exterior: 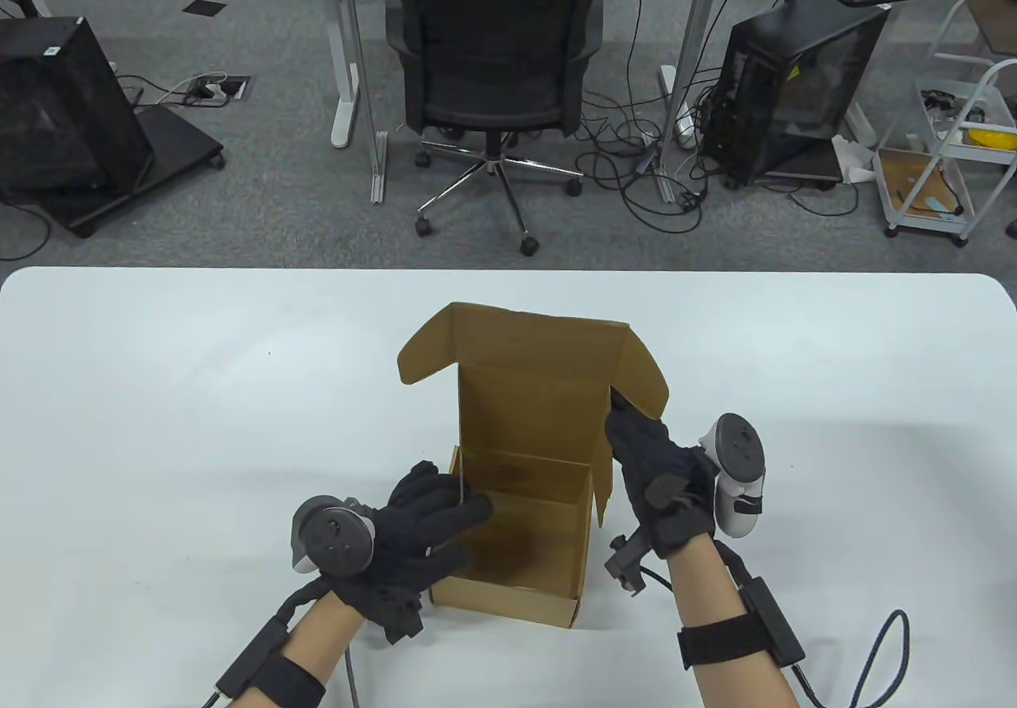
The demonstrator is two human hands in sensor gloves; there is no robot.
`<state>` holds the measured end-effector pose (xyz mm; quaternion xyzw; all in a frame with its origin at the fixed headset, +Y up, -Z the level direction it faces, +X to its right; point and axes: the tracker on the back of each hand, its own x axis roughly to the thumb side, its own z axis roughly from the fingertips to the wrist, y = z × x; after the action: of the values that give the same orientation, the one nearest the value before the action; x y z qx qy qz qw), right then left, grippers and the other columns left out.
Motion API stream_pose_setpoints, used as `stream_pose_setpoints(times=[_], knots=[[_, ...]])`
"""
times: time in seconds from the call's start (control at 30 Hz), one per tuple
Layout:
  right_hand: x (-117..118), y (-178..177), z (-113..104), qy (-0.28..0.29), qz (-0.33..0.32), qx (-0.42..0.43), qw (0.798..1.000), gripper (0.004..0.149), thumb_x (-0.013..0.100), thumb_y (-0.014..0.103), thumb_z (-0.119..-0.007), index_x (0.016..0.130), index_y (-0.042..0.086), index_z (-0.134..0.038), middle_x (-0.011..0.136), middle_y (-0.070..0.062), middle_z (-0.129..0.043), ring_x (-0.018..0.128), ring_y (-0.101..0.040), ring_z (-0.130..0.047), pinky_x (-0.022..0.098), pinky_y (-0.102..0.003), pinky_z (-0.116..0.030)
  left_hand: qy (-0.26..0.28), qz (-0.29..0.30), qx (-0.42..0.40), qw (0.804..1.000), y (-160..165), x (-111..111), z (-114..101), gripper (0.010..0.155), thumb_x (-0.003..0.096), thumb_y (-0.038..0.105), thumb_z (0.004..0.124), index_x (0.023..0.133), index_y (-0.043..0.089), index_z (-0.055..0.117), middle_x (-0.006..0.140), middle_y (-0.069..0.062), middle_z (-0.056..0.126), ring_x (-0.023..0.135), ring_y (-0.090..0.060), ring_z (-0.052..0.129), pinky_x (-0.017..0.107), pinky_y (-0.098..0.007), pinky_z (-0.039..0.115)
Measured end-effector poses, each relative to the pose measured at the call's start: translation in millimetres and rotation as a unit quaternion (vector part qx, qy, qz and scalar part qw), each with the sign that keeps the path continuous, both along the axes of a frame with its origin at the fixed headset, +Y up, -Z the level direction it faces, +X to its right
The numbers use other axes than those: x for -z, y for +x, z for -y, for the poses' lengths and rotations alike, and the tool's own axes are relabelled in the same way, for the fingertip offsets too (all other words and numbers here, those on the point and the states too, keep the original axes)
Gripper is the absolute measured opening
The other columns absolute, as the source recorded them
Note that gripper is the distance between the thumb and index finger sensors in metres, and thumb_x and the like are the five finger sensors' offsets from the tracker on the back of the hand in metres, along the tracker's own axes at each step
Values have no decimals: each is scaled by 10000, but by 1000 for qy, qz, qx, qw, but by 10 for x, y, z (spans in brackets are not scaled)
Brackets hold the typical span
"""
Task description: Fully disassemble mailer box
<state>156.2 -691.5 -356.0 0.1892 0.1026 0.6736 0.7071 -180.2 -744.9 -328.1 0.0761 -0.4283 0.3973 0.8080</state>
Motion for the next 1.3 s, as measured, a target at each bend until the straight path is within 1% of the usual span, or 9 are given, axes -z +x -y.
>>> stream_pose_setpoints(times=[0.1, 0.3, 0.37, 0.47, 0.67, 0.9, 1.1, 1.2, 1.3], knots=[[-195, -6, 82, 35, -95, -91, 991, 1120, 393, 795, -744, 1060, 389, 59, 1158, -33, 61, 1072, -426, -44, 626, -740, -154, -2, 1, 3, 1000, 10, 1, -2, 655, 471, 639, 664, 1024, 290, 681, 907, -94, 849, 982, -370, 634, 739, -714, 297], [-189, -85, 248, 61, -19, -237, 970, 1132, 438, 634, -812, 1013, 340, 117, 1151, -60, 5, 1086, -422, -135, 666, -721, -252, 1, 0, 11, 1000, 26, 0, 4, 654, 474, 634, 662, 1026, 282, 674, 904, -96, 848, 979, -373, 632, 738, -710, 304], [-149, -50, 369, 46, -29, -200, 978, 1054, 465, 595, -788, 1043, 331, 53, 1164, -23, -42, 1109, -395, -253, 695, -697, -305, 2, -1, 9, 1000, 21, 1, 7, 651, 471, 627, 669, 1016, 272, 693, 891, -107, 861, 970, -382, 640, 736, -711, 314], [-91, 40, 530, -9, -53, -37, 998, 900, 484, 583, -757, 1087, 364, -126, 1195, 4, -138, 1127, -362, -233, 728, -673, -269, -1, -1, 8, 1000, 22, 7, 6, 653, 471, 625, 670, 1024, 276, 678, 892, -106, 860, 962, -386, 648, 739, -706, 328], [58, 216, 865, -106, -72, 198, 972, 822, 489, 573, -757, 1084, 368, -228, 1158, 12, -467, 1131, -309, -410, 769, -646, -232, -17, 2, -9, 1000, -10, 36, 27, 648, 471, 613, 677, 1019, 265, 683, 890, -99, 872, 972, -374, 656, 747, -688, 373], [119, 189, 1126, -153, -38, 253, 955, 809, 499, 497, -794, 1076, 381, -239, 1047, 119, -655, 1034, -169, -672, 798, -585, -366, -23, 5, -12, 1000, -14, 44, 36, 645, 471, 600, 688, 1021, 262, 679, 894, -98, 874, 976, -372, 658, 750, -680, 392], [138, 77, 1144, -162, -47, 194, 966, 487, 544, 461, -741, 1002, 446, -579, 1115, 116, -564, 1131, -220, -353, 778, -602, -204, -24, 6, -9, 1000, -5, 45, 38, 647, 470, 600, 701, 1025, 268, 670, 907, -94, 865, 981, -372, 651, 751, -679, 391], [149, -15, 1121, -181, -52, 141, 972, 517, 567, 467, -697, 1047, 422, -508, 1155, 77, -456, 1108, -240, -377, 779, -551, -183, -25, 3, -8, 1000, -3, 46, 39, 654, 470, 604, 702, 1036, 280, 647, 958, -88, 838, 1004, -374, 629, 751, -676, 394], [138, -56, 1097, -178, -27, 81, 980, 481, 583, 438, -676, 1035, 430, -510, 1110, 114, -526, 1095, -216, -400, 771, -552, -195, -25, 0, -9, 1000, -3, 43, 43, 670, 470, 611, 704, 1058, 306, 602, 1134, -99, 667, 1034, -397, 602, 750, -675, 406]])
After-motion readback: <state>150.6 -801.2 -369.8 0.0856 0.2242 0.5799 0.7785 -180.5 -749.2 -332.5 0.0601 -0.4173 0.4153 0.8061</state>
